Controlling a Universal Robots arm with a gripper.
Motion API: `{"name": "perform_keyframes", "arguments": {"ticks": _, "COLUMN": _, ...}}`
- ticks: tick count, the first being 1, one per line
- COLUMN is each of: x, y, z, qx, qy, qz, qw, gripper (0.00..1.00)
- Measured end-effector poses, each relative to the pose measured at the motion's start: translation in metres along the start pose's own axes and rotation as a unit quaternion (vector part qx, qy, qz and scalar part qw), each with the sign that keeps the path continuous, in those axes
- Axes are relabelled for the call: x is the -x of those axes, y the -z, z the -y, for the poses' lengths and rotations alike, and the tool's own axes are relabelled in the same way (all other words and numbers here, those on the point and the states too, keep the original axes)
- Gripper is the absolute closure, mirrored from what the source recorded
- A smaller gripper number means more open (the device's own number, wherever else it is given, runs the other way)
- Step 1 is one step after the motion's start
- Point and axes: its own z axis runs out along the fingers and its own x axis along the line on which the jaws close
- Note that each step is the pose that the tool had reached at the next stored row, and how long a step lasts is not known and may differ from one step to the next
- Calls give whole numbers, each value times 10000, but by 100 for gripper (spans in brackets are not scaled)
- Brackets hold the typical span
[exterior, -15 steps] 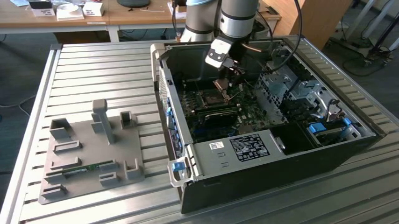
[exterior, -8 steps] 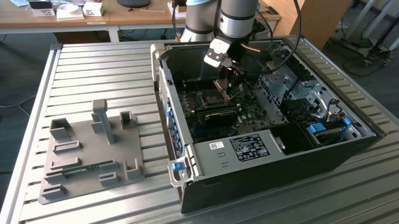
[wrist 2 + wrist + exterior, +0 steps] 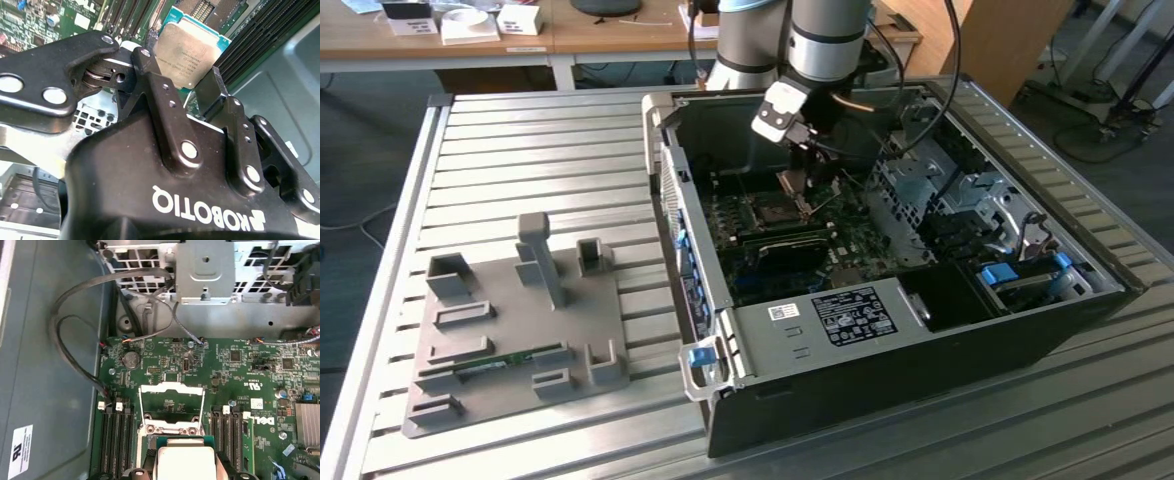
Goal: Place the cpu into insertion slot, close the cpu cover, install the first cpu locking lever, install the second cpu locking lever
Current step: 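Place the cpu into insertion slot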
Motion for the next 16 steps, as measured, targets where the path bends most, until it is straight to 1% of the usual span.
{"name": "perform_keyframes", "arguments": {"ticks": 4, "x": 0, "y": -4, "z": 2, "qx": 6, "qy": -230, "qz": 27, "qw": 9997, "gripper": 46}}
{"name": "perform_keyframes", "arguments": {"ticks": 5, "x": 1, "y": -4, "z": 2, "qx": 6, "qy": -254, "qz": 30, "qw": 9997, "gripper": 46}}
{"name": "perform_keyframes", "arguments": {"ticks": 16, "x": 0, "y": -6, "z": 2, "qx": 6, "qy": -265, "qz": 32, "qw": 9996, "gripper": 46}}
